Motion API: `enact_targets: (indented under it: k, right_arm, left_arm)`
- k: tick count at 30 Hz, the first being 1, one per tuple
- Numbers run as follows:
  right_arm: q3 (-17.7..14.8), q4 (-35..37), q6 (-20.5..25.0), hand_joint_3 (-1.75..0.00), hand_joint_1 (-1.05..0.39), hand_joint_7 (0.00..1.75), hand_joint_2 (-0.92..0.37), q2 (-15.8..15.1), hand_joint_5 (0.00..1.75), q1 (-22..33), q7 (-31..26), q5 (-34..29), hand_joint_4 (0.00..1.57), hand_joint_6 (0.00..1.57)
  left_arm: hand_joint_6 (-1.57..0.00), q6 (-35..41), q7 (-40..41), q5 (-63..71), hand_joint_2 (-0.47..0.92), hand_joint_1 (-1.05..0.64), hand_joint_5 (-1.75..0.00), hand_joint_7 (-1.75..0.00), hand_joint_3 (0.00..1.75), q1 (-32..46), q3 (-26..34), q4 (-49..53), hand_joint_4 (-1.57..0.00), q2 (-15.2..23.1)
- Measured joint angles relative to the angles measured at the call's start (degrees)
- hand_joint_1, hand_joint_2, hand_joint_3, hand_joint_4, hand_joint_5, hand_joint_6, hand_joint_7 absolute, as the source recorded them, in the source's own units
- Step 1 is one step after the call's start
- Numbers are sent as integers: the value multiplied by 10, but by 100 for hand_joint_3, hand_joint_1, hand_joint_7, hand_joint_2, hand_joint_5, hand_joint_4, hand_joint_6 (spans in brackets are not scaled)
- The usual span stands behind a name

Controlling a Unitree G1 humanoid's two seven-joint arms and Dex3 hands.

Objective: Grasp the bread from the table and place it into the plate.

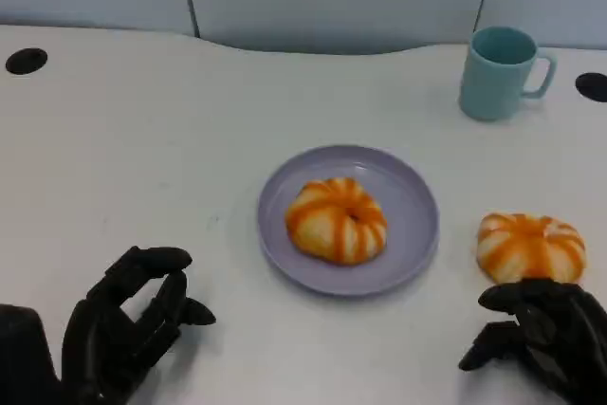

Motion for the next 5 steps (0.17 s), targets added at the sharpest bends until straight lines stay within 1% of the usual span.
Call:
enact_targets:
  k: [5]
  right_arm:
    - [0, 3, 0, 0, -101, 0, -75, 0, 46, -5, 0, -2, 157, 154]
  left_arm:
    - [-60, -1, 0, 4, 88, -20, -153, -135, 61, -1, 1, 6, -69, 0]
